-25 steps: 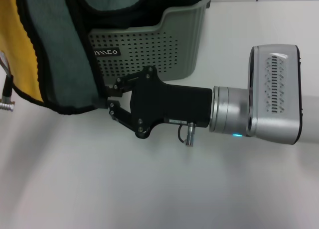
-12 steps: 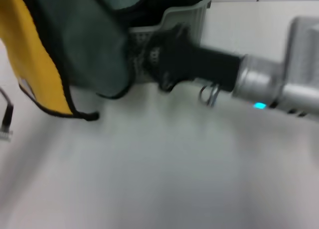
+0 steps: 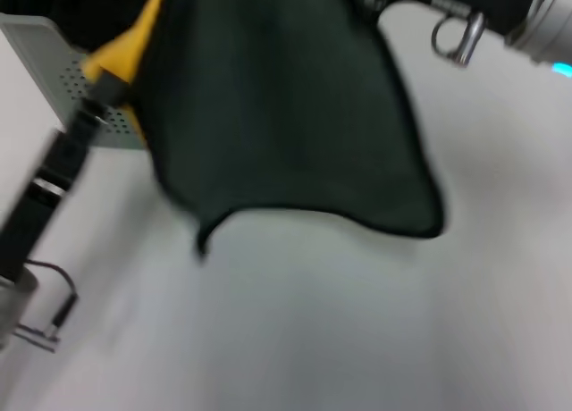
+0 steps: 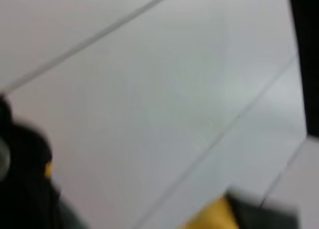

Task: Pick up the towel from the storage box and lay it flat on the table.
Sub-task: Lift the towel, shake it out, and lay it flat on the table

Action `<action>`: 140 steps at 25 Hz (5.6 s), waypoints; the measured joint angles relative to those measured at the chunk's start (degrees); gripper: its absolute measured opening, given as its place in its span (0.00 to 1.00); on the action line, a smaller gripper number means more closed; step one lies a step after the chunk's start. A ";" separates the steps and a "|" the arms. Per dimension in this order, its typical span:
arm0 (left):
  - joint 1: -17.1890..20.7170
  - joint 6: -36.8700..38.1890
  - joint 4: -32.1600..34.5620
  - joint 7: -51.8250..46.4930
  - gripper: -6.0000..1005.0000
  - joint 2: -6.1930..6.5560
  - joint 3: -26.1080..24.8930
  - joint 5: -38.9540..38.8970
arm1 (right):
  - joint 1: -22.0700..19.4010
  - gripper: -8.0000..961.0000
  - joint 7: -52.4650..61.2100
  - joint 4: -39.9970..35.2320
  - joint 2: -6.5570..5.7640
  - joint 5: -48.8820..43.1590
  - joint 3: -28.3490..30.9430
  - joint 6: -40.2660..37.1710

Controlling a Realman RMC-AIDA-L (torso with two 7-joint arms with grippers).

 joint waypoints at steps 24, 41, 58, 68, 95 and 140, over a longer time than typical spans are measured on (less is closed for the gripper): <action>4.08 -16.79 7.50 23.04 0.64 -0.28 6.63 1.89 | 2.60 0.01 20.34 -13.14 0.21 -16.86 5.02 -4.33; 4.43 -17.67 13.04 27.18 0.68 -0.28 11.37 0.87 | 3.34 0.01 21.24 -11.87 0.11 -19.34 4.58 -3.71; 6.94 -16.48 14.80 29.40 0.68 -0.28 16.85 -4.70 | 6.40 0.01 22.07 -9.23 0.10 -19.36 5.51 -1.79; 8.90 -17.41 14.38 34.00 0.68 -0.27 20.30 -14.13 | 5.62 0.01 27.61 -10.40 -0.27 -19.35 11.59 8.15; 2.38 -11.72 14.71 36.75 0.68 -0.28 30.17 -13.62 | 15.07 0.01 32.32 2.67 -0.52 -21.61 21.02 26.05; -2.04 -11.60 10.06 39.83 0.68 0.30 28.63 -16.61 | 19.88 0.01 29.60 2.82 -9.02 -27.25 21.51 40.82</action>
